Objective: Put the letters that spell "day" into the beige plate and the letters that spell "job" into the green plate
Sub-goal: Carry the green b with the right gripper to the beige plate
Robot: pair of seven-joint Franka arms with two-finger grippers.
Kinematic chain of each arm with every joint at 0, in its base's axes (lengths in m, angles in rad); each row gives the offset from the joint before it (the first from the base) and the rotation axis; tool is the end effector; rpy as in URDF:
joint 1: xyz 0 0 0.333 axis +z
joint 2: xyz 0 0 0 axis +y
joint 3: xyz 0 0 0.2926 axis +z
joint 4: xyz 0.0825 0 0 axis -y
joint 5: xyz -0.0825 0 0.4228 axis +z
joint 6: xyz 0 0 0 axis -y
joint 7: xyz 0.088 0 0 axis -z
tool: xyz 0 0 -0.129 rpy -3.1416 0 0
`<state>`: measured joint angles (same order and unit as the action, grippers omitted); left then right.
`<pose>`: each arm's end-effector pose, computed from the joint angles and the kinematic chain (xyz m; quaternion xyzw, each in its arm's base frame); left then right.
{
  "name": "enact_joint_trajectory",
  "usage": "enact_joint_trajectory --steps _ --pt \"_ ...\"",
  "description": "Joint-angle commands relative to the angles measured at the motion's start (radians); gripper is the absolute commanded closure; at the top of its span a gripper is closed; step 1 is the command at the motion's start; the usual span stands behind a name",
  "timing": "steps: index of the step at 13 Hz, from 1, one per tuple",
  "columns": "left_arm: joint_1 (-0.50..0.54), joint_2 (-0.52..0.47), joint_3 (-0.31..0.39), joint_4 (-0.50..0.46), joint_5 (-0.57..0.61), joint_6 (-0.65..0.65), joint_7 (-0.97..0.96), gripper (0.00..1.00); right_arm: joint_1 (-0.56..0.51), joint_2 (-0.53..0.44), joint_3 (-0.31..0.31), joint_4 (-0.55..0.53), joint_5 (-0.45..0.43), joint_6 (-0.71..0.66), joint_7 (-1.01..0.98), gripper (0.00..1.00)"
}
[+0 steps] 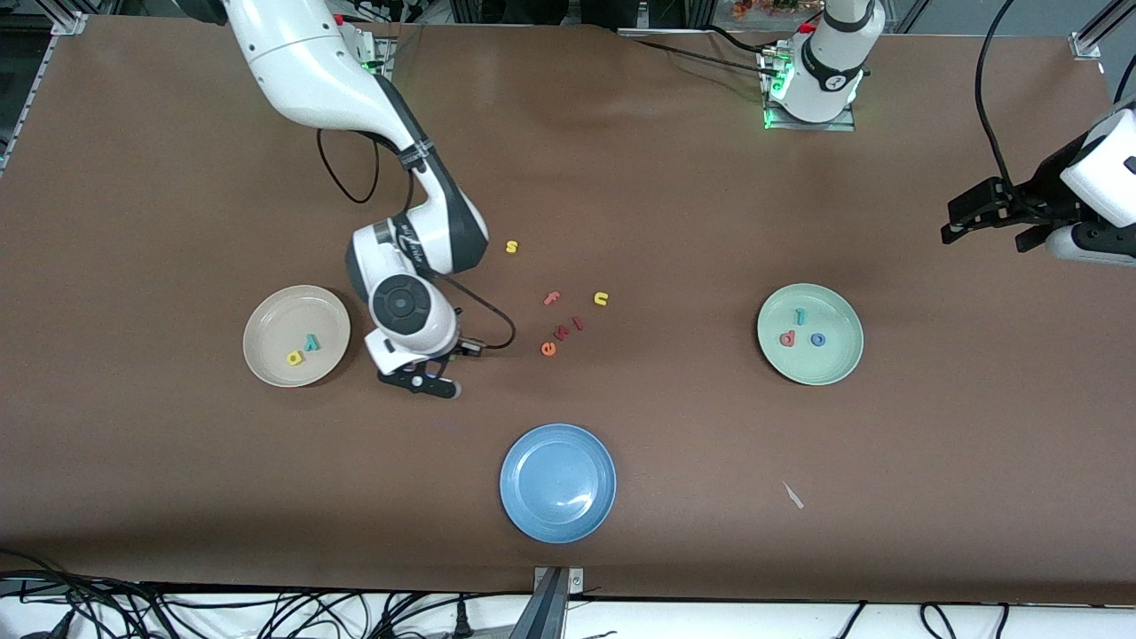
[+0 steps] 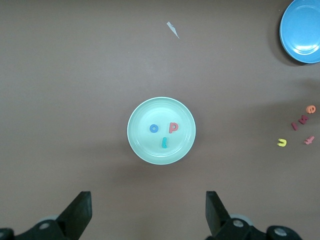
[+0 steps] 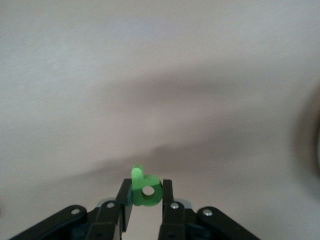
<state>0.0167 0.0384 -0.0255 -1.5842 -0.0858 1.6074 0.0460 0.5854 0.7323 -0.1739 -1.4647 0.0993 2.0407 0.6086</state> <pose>0.6061 -0.0159 0.5529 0.9987 -0.0255 -0.0068 0.0435 0.6477 0.3057 0.1792 0.9916 -0.1061 -0.0548 0.0500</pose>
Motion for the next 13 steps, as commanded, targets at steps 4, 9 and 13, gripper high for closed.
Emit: enact_joint_trajectory --steps 4,9,13 --pt "-0.006 -0.003 0.004 0.012 0.015 -0.009 0.018 0.0 -0.004 -0.169 -0.108 -0.199 0.005 -0.011 -0.211 0.81" --pt "-0.006 -0.003 0.002 0.012 0.017 -0.01 0.018 0.0 -0.006 -0.27 -0.225 -0.431 0.017 0.154 -0.444 0.81" --pt "-0.006 -0.003 0.002 0.012 0.017 -0.01 0.017 0.0 -0.022 -0.277 -0.292 -0.517 0.045 0.257 -0.63 0.8"
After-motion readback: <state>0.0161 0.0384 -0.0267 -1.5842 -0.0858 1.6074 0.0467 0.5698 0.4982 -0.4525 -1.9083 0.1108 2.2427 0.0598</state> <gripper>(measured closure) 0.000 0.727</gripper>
